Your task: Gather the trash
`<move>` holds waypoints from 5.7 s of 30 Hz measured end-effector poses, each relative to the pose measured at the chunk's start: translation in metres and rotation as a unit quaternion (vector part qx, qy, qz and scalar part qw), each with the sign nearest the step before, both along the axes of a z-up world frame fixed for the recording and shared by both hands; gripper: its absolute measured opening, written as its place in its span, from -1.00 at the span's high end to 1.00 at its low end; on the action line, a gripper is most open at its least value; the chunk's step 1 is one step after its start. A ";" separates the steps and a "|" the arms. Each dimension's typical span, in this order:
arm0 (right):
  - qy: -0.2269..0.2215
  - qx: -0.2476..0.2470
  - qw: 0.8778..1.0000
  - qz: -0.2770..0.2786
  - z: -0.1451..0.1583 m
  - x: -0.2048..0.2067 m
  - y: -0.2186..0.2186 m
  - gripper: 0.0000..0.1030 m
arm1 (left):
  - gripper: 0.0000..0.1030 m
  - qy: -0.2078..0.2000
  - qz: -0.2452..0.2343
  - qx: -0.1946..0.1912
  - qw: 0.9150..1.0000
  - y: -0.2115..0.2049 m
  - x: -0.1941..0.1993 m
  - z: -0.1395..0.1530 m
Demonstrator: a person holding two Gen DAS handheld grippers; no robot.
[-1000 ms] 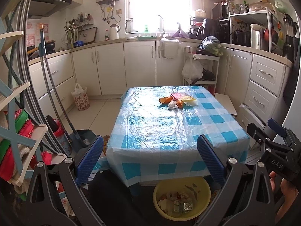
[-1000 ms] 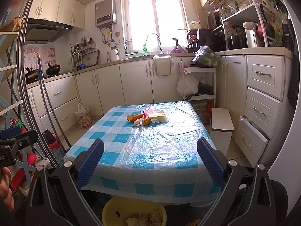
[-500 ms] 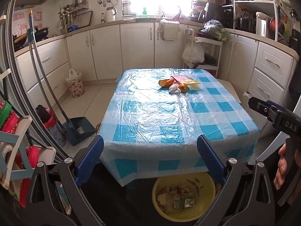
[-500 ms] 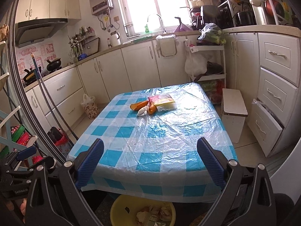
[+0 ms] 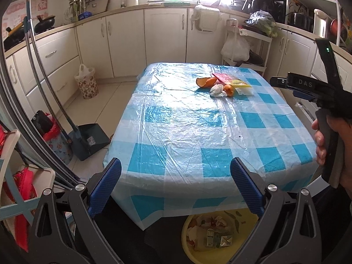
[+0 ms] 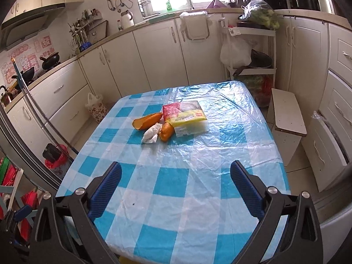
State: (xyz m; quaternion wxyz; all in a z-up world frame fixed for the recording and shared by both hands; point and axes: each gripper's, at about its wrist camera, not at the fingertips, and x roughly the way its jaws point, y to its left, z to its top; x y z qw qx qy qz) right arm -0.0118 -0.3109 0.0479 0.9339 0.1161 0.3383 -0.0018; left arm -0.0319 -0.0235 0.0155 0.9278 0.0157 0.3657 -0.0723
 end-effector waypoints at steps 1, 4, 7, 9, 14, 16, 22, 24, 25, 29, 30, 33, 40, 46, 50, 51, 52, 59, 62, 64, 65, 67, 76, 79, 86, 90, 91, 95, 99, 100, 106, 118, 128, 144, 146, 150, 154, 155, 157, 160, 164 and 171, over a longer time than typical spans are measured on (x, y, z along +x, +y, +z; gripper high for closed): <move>0.003 -0.001 1.000 0.001 -0.001 0.010 -0.001 -0.85 | -0.86 0.003 0.001 0.000 1.000 0.000 0.006 -0.002; 0.014 -0.008 1.000 0.002 -0.007 0.043 -0.002 -0.84 | -0.86 0.009 0.002 0.000 1.000 -0.002 0.025 -0.007; 0.030 -0.009 1.000 0.001 -0.013 0.078 -0.006 -0.84 | -0.86 0.011 0.001 -0.004 1.000 -0.005 0.043 -0.009; 0.048 0.002 0.999 -0.007 -0.021 0.099 -0.013 -0.84 | -0.86 0.010 -0.004 -0.007 1.000 -0.009 0.057 -0.009; 0.086 0.038 0.995 -0.032 -0.047 0.131 -0.039 -0.84 | -0.86 0.002 -0.016 -0.006 1.000 -0.028 0.098 -0.010; 0.100 0.053 0.993 -0.034 -0.057 0.141 -0.045 -0.84 | -0.86 0.002 -0.020 -0.008 1.000 -0.036 0.116 -0.011; 0.115 0.121 0.986 -0.019 -0.070 0.155 -0.056 0.22 | -0.86 -0.011 -0.032 -0.002 0.999 -0.057 0.167 -0.015; 0.122 0.169 0.978 -0.005 -0.074 0.154 -0.062 0.82 | -0.86 -0.014 -0.032 0.000 0.999 -0.061 0.190 -0.014; 0.122 0.176 0.977 -0.003 -0.073 0.152 -0.063 0.85 | -0.86 -0.014 -0.034 -0.002 0.999 -0.061 0.201 -0.014; 0.099 0.183 0.978 0.006 -0.060 0.139 -0.069 0.93 | -0.86 -0.007 -0.057 0.011 0.998 -0.072 0.251 -0.016; 0.096 0.179 0.979 0.008 -0.056 0.138 -0.070 0.93 | -0.86 -0.002 -0.063 0.018 0.998 -0.077 0.264 -0.018; 0.093 0.137 0.986 0.016 -0.049 0.142 -0.060 0.81 | -0.85 0.020 -0.078 0.028 0.996 -0.090 0.297 -0.029; 0.095 0.136 0.986 0.020 -0.059 0.167 -0.046 -0.57 | -0.12 0.073 -0.102 -0.005 0.992 -0.106 0.338 -0.055; 0.101 0.123 0.987 0.022 -0.072 0.185 -0.037 -0.58 | 0.71 0.091 -0.142 -0.023 0.985 -0.122 0.335 -0.069; 0.112 0.147 0.981 0.063 -0.073 0.189 -0.025 0.40 | 0.89 0.094 -0.146 -0.040 0.984 -0.124 0.329 -0.068; 0.110 0.153 0.980 0.070 -0.072 0.187 -0.023 0.60 | 0.91 0.094 -0.142 -0.044 0.984 -0.121 0.326 -0.067; 0.105 0.150 0.981 0.071 -0.069 0.185 -0.022 0.69 | 0.91 0.094 -0.132 -0.051 0.985 -0.116 0.324 -0.066; 0.057 0.181 0.979 0.071 -0.041 0.160 -0.035 0.94 | 0.91 0.091 -0.066 -0.094 0.989 -0.047 0.284 -0.049; 0.040 0.190 0.978 0.073 -0.028 0.140 -0.040 0.94 | 0.91 0.087 -0.060 -0.101 0.989 -0.027 0.254 -0.042; 0.033 0.195 0.978 0.071 -0.022 0.128 -0.042 0.94 | 0.91 0.087 -0.059 -0.107 0.989 -0.017 0.234 -0.039; 0.030 0.200 0.977 0.071 -0.020 0.121 -0.045 0.94 | 0.91 0.088 -0.059 -0.110 0.988 -0.013 0.224 -0.037; 0.021 0.212 0.975 0.066 -0.017 0.102 -0.048 0.94 | 0.91 0.090 -0.058 -0.115 0.988 -0.008 0.202 -0.035; -0.015 0.260 0.964 0.042 -0.014 0.009 -0.048 0.94 | 0.91 0.053 -0.060 -0.113 0.990 -0.017 0.106 -0.013; -0.030 0.250 0.967 0.045 -0.010 -0.019 -0.039 0.94 | 0.91 0.040 -0.060 -0.113 0.991 -0.018 0.077 -0.005; -0.067 0.235 0.968 0.064 0.005 -0.077 -0.024 0.94 | 0.91 0.021 -0.065 -0.114 0.991 -0.007 0.029 0.014; -0.061 0.245 0.966 0.061 -0.004 -0.105 -0.021 0.94 | 0.91 0.007 -0.073 -0.108 0.991 -0.006 0.004 0.023; -0.057 0.249 0.965 0.060 -0.006 -0.111 -0.020 0.94 | 0.91 0.005 -0.075 -0.107 0.991 -0.006 -0.002 0.025; -0.041 0.249 0.966 0.060 -0.012 -0.130 -0.012 0.94 | 0.91 0.001 -0.085 -0.104 0.991 -0.007 -0.025 0.027; -0.015 0.235 0.969 0.071 -0.022 -0.144 0.004 0.94 | 0.91 0.011 -0.091 -0.100 0.991 -0.006 -0.042 0.018; -0.005 0.231 0.970 0.076 -0.025 -0.147 0.009 0.94 | 0.91 0.016 -0.092 -0.099 0.991 -0.005 -0.047 0.015; 0.049 0.190 0.976 0.093 -0.043 -0.153 0.036 0.94 | 0.91 0.037 -0.095 -0.089 0.991 -0.001 -0.065 -0.004; 0.166 0.118 0.973 0.105 -0.086 -0.142 0.069 0.94 | 0.91 0.109 -0.102 -0.056 0.987 -0.014 -0.071 -0.053; 0.171 0.118 0.975 0.084 -0.089 -0.140 0.067 0.04 | 0.86 0.149 -0.121 -0.014 0.981 -0.035 -0.068 -0.076; -0.007 0.024 1.000 0.003 -0.022 -0.173 0.055 -0.59 | -0.72 -0.033 -0.086 0.024 0.995 -0.040 -0.112 -0.002; -0.034 0.005 0.999 -0.012 -0.012 -0.180 0.053 -0.69 | -0.76 -0.061 -0.073 0.017 0.995 -0.037 -0.118 0.013; -0.081 -0.021 0.996 -0.037 0.003 -0.194 0.051 -0.78 | -0.80 -0.105 -0.049 0.017 0.993 -0.029 -0.128 0.037; -0.117 -0.039 0.991 -0.049 0.015 -0.205 0.049 -0.79 | -0.80 -0.122 -0.036 0.006 0.992 -0.021 -0.137 0.053; -0.124 -0.041 0.990 -0.051 0.017 -0.207 0.049 -0.80 | -0.80 -0.126 -0.033 0.003 0.991 -0.019 -0.139 0.056; -0.134 -0.045 0.989 -0.052 0.020 -0.211 0.049 -0.81 | -0.81 -0.133 -0.030 0.000 0.991 -0.017 -0.143 0.061; -0.145 -0.052 0.987 -0.053 0.023 -0.216 0.050 -0.81 | -0.81 -0.138 -0.032 0.006 0.990 -0.018 -0.146 0.067; -0.145 -0.055 0.987 -0.052 0.022 -0.216 0.051 -0.81 | -0.81 -0.139 -0.033 0.009 0.990 -0.019 -0.149 0.068; -0.141 -0.048 0.988 -0.050 0.022 -0.215 0.052 -0.81 | -0.81 -0.137 -0.033 0.012 0.990 -0.017 -0.142 0.064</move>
